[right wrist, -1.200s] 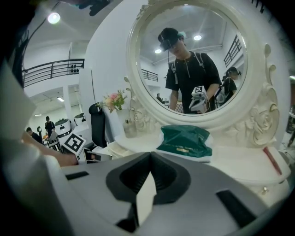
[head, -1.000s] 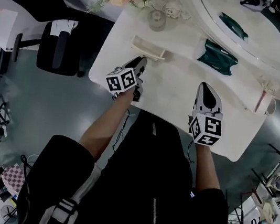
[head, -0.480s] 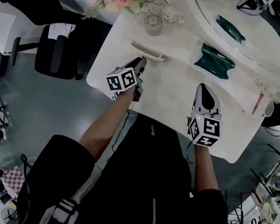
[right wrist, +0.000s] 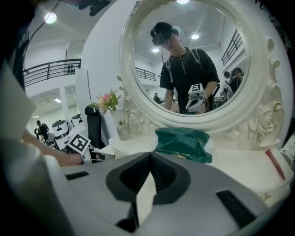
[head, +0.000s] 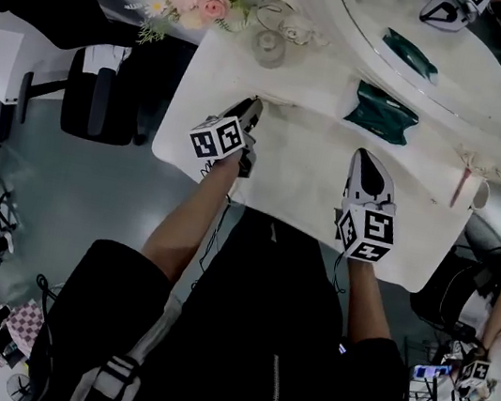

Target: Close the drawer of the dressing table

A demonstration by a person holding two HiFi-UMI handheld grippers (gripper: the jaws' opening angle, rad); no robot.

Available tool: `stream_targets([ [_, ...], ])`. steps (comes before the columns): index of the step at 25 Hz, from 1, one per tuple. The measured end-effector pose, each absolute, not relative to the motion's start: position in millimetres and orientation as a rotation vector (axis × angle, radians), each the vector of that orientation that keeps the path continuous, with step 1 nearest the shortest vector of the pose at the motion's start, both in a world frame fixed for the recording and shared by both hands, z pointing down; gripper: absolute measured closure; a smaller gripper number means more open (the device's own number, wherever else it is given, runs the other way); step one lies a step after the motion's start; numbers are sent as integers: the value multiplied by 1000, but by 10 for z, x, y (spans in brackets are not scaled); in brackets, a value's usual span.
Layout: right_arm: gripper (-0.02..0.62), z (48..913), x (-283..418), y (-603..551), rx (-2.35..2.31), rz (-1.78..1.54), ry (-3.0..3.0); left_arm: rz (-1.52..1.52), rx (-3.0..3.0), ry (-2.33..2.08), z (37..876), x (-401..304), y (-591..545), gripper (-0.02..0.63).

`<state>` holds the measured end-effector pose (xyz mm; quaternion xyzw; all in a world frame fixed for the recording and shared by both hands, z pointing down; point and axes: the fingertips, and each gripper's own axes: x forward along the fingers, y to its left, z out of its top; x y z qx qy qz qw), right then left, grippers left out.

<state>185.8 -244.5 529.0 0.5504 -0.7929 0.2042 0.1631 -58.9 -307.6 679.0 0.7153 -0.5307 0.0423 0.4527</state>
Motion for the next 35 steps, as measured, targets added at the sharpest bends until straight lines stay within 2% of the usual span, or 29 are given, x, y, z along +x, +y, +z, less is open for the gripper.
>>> stream_targets([
  [17, 592, 5298, 2086, -2456, 1629, 592, -2229, 130, 1792, -1318, 6810, -520, -3304, 502],
  [20, 592, 5274, 2093, -2438, 1634, 586, -2233, 149, 1808, -1319, 6781, -508, -3279, 446],
  [24, 592, 5239, 2122, -2411, 1648, 580, -2243, 190, 1855, -1327, 6696, -509, -3141, 447],
  [26, 592, 5219, 2143, -2401, 1655, 574, -2249, 212, 1905, -1317, 6605, -464, -3065, 467],
  [31, 592, 5159, 2193, -2336, 1668, 534, -2259, 286, 2094, -1253, 6257, -213, -2885, 593],
  [35, 592, 5080, 2271, -2296, 1692, 497, -2265, 313, 2258, -1195, 5914, 52, -2787, 603],
])
